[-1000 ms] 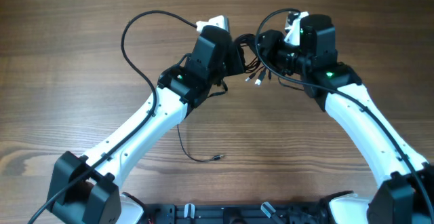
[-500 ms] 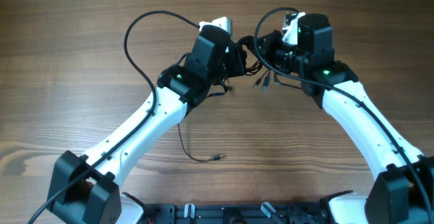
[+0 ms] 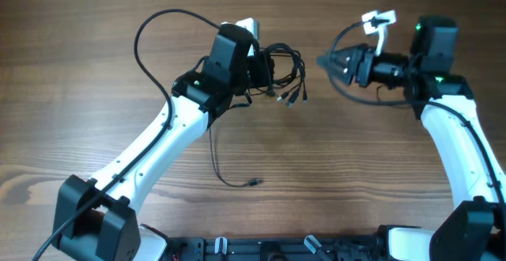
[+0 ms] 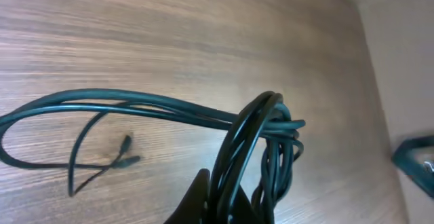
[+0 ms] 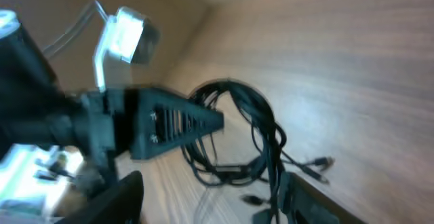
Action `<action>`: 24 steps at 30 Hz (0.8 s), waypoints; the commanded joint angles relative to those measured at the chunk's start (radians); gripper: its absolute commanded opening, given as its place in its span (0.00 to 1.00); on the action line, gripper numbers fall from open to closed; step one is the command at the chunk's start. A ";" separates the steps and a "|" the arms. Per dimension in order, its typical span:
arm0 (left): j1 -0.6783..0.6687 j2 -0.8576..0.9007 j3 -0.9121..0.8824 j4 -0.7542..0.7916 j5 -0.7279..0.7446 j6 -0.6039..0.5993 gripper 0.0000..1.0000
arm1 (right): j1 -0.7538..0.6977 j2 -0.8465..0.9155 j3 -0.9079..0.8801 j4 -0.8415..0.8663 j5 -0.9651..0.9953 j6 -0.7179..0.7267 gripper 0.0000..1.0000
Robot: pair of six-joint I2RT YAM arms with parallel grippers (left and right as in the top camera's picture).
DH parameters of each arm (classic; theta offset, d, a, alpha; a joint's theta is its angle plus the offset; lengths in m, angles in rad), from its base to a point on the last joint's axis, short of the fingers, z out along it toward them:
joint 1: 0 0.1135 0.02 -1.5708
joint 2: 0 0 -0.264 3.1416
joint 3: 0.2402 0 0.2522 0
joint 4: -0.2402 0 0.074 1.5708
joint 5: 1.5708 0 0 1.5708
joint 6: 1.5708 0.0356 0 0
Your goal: Untangle cables
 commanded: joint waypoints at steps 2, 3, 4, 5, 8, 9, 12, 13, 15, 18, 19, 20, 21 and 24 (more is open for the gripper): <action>0.000 0.001 0.020 0.005 0.188 0.232 0.04 | 0.076 -0.014 -0.003 -0.093 0.174 -0.396 0.60; 0.005 0.001 0.020 0.002 0.199 0.247 0.04 | 0.092 -0.014 -0.003 -0.093 0.167 -0.397 0.61; 0.010 0.001 0.019 -0.003 0.199 0.249 0.04 | 0.111 -0.014 -0.003 -0.094 0.174 -0.417 0.63; 0.017 0.001 0.020 -0.011 0.207 0.249 0.04 | 0.136 -0.014 -0.003 -0.096 0.203 -0.449 0.64; 0.027 0.001 0.020 -0.023 0.210 0.249 0.04 | 0.185 -0.014 -0.003 -0.096 0.372 -0.447 0.60; 0.029 0.001 0.020 -0.029 0.209 0.249 0.04 | 0.201 -0.014 -0.003 -0.095 0.429 -0.446 0.49; 0.029 0.001 0.020 -0.036 0.210 0.249 0.04 | 0.204 -0.014 -0.003 -0.090 0.431 -0.444 0.53; 0.029 0.001 0.020 -0.037 0.210 0.249 0.04 | 0.204 -0.014 -0.003 -0.088 0.431 -0.444 0.58; 0.029 0.001 0.020 -0.037 0.221 0.249 0.04 | 0.204 -0.014 -0.003 -0.080 0.430 -0.445 0.68; 0.029 0.001 0.020 -0.036 0.229 0.249 0.04 | 0.204 -0.014 -0.003 -0.056 0.430 -0.447 0.71; 0.029 0.001 0.020 -0.036 0.232 0.249 0.04 | 0.204 -0.014 -0.003 -0.043 0.430 -0.447 0.68; 0.029 0.001 0.020 -0.037 0.236 0.249 0.04 | 0.204 -0.014 -0.003 -0.038 0.417 -0.449 0.61; 0.029 0.001 0.020 -0.037 0.236 0.249 0.04 | 0.204 -0.013 -0.003 -0.038 0.396 -0.472 0.51; 0.029 0.001 0.020 -0.036 0.235 0.249 0.04 | 0.204 -0.005 -0.003 -0.044 0.371 -0.500 0.21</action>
